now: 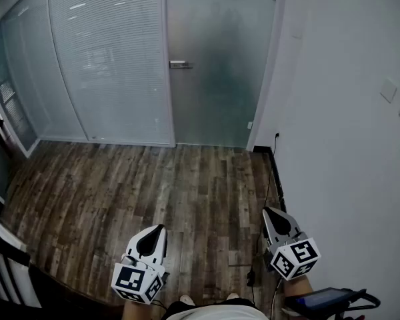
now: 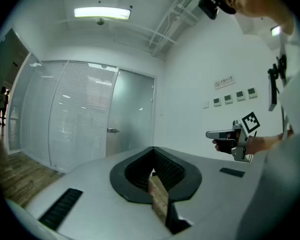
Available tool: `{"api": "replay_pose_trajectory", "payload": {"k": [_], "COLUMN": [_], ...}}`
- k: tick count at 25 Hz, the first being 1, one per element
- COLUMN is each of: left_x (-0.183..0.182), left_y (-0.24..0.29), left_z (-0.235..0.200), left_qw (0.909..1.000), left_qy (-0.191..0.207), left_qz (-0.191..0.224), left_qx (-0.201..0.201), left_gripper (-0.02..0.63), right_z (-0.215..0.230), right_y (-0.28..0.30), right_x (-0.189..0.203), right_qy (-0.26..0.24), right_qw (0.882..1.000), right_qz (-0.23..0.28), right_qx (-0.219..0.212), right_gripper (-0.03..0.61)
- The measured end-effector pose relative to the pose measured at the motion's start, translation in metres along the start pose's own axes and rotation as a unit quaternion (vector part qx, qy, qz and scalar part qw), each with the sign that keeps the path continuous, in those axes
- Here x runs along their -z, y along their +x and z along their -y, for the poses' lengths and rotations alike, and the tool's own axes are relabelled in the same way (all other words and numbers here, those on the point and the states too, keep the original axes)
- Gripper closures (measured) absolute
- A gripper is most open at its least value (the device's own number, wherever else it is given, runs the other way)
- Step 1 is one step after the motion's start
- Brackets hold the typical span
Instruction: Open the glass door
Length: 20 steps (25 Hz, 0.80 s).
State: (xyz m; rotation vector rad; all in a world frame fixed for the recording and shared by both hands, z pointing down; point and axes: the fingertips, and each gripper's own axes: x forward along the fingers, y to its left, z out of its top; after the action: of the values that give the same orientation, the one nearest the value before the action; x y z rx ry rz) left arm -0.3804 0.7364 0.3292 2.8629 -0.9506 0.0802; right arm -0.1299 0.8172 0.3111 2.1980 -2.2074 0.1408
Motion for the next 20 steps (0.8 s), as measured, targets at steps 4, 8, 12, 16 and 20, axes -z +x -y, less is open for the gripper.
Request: {"api": "replay_pose_trajectory", "payload": {"k": [4, 8, 12, 16, 20], "left_x": [0.005, 0.01, 0.014, 0.016, 0.016], "left_y": [-0.016, -0.028, -0.025, -0.004, 0.03], "left_z": [-0.038, -0.074, -0.098, -0.12, -0.142], "left_qw": [0.9999, 0.9998, 0.9997, 0.9997, 0.9996], "left_qy": [0.002, 0.006, 0.005, -0.001, -0.004], "left_qz": [-0.005, -0.009, -0.013, -0.015, -0.012], "left_qx": [-0.01, -0.019, -0.022, -0.019, -0.026], "left_gripper": [0.615, 0.615, 0.614, 0.614, 0.614], "right_z": [-0.033, -0.067, -0.08, -0.075, -0.06], "right_y": [0.02, 0.045, 0.069, 0.102, 0.139], "right_x": [-0.002, 0.007, 0.01, 0.012, 0.018], "right_qy": [0.005, 0.007, 0.004, 0.014, 0.015], "right_qw": [1.0, 1.0, 1.0, 1.0, 0.999], "right_qz": [0.011, 0.004, -0.005, -0.003, -0.003], "right_qx": [-0.003, -0.013, -0.02, -0.019, -0.028], "right_gripper": [0.578, 0.578, 0.578, 0.578, 0.578]}}
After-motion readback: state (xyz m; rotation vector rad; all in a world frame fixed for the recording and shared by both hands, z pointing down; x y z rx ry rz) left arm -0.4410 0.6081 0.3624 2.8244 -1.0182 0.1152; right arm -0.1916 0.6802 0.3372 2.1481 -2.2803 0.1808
